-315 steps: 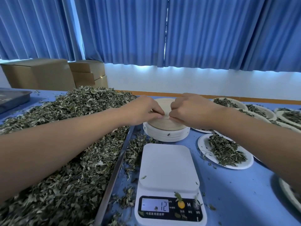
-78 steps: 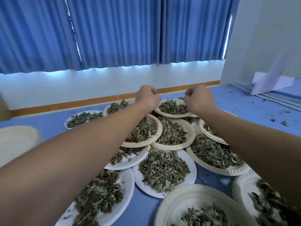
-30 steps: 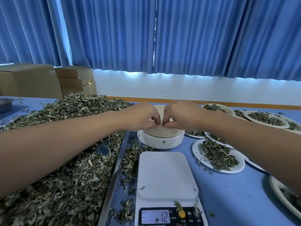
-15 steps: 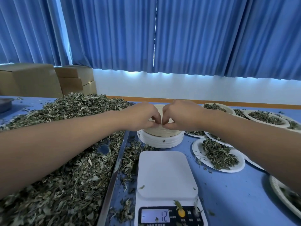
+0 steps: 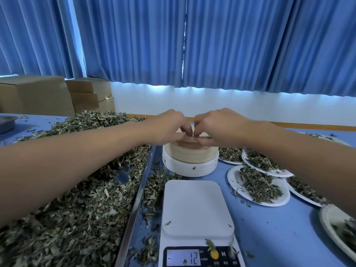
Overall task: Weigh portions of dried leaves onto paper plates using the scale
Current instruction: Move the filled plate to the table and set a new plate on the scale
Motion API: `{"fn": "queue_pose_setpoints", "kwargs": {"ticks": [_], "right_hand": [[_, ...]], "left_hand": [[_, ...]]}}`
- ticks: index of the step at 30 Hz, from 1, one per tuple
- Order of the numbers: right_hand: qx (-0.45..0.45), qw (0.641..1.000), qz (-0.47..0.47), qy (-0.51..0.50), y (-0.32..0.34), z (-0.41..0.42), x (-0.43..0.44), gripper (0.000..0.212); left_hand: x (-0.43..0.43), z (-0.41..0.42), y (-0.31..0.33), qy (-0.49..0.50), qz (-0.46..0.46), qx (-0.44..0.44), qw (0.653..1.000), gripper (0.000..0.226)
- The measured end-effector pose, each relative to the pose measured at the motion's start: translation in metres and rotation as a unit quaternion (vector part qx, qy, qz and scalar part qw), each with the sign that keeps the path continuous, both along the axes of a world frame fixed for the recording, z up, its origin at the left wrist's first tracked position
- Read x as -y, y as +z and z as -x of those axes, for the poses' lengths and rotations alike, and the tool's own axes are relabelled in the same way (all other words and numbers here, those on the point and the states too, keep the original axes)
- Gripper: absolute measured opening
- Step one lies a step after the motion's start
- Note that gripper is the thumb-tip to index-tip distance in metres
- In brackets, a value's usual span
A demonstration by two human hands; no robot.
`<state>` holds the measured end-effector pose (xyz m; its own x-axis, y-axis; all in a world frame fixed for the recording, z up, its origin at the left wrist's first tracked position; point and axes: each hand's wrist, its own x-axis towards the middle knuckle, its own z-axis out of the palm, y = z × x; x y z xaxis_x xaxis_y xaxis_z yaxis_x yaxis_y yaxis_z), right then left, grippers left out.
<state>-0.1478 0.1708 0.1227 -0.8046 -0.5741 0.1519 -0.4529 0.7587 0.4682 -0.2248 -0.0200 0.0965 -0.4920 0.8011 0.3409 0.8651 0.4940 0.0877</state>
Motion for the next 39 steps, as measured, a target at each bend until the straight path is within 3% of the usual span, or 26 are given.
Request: {"fn": "queue_pose_setpoints", "kwargs": {"ticks": [5,14,26,33,39], "right_hand": [[-0.048,0.999,-0.019,0.0,0.006,-0.001,-0.002,0.038],[-0.051,0.998,-0.046,0.0,-0.007,-0.013,-0.008,0.036],[-0.013,0.998,0.06,0.015,-0.005,-0.027,-0.014,0.03],[-0.01,1.0,0.022,0.001,-0.006,-0.042,-0.004,0.034],[-0.085,0.995,-0.047,-0.024,-0.018,-0.04,0.001,0.027]], "left_hand": [[0.0,-0.001,0.009,0.016,0.001,-0.018,1.0,0.014],[0.005,-0.018,-0.002,0.029,0.007,-0.006,1.0,0.013],[0.013,-0.038,-0.001,0.028,0.014,0.006,1.0,0.016],[0.016,-0.049,-0.005,0.022,0.012,0.008,1.0,0.016],[0.013,-0.052,-0.005,0.025,-0.003,-0.002,1.0,0.014]]}}
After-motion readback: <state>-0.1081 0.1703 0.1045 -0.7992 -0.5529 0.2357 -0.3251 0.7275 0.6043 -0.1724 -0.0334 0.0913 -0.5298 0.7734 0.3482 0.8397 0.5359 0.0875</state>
